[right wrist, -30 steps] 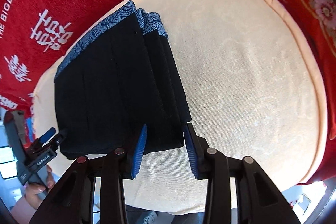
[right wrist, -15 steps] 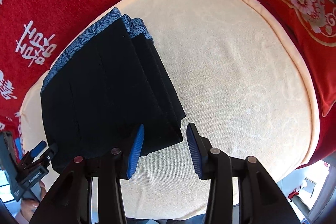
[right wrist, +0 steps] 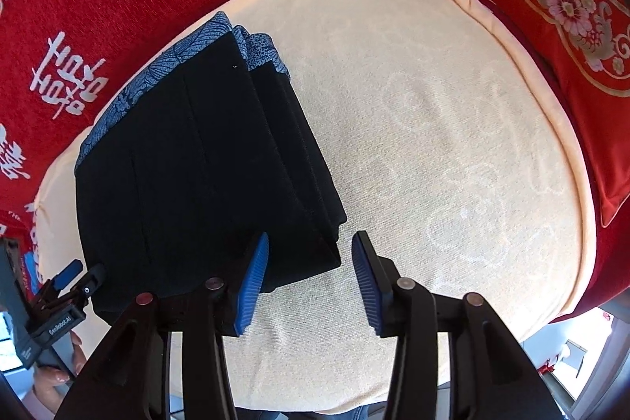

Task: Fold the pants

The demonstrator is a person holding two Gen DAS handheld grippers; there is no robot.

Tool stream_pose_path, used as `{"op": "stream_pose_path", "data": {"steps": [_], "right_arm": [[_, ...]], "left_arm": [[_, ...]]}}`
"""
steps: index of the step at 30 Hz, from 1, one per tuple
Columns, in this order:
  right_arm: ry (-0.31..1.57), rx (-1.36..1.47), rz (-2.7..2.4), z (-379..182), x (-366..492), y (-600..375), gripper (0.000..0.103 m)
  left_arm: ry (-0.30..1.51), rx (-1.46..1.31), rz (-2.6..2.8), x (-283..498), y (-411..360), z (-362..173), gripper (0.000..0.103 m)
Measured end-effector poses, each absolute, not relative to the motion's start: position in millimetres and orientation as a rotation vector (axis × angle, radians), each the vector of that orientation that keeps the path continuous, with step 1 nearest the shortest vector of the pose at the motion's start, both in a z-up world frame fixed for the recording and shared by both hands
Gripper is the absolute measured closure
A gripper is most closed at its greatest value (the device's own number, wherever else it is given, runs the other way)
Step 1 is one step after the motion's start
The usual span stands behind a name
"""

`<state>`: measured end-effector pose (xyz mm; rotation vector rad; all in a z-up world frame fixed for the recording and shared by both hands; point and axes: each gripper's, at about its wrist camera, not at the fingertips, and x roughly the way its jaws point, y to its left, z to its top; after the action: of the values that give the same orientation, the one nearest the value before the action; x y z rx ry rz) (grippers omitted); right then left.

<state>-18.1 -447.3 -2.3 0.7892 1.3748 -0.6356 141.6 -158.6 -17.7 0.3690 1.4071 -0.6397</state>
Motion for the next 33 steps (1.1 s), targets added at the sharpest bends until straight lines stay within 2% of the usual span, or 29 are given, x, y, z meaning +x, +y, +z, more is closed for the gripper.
{"op": "stream_pose_path", "data": {"steps": [4, 14, 20, 23, 27, 33], "right_arm": [[1.408, 0.815, -0.585, -6, -21, -457, 0.039], [1.407, 0.898, -0.286, -1, -13, -488, 0.038], [1.354, 0.961, -0.154, -19, 11, -514, 0.037], [1.351, 1.023, -0.067, -40, 22, -525, 0.036], [1.374, 1.048, 0.028, -63, 24, -531, 0.027], [1.297, 1.166, 0.179, -85, 35, -532, 0.025]], "left_arm": [[1.422, 0.36, -0.616, 141, -160, -14, 0.001], [1.382, 0.306, -0.675, 168, -168, 9, 0.001], [1.526, 0.27, -0.775, 194, -182, -22, 0.001], [1.541, 0.26, -0.824, 194, -186, -26, 0.001], [1.573, 0.191, -0.866, 199, -189, -36, 0.001], [1.582, 0.123, -0.908, 201, -207, -52, 0.001]]}}
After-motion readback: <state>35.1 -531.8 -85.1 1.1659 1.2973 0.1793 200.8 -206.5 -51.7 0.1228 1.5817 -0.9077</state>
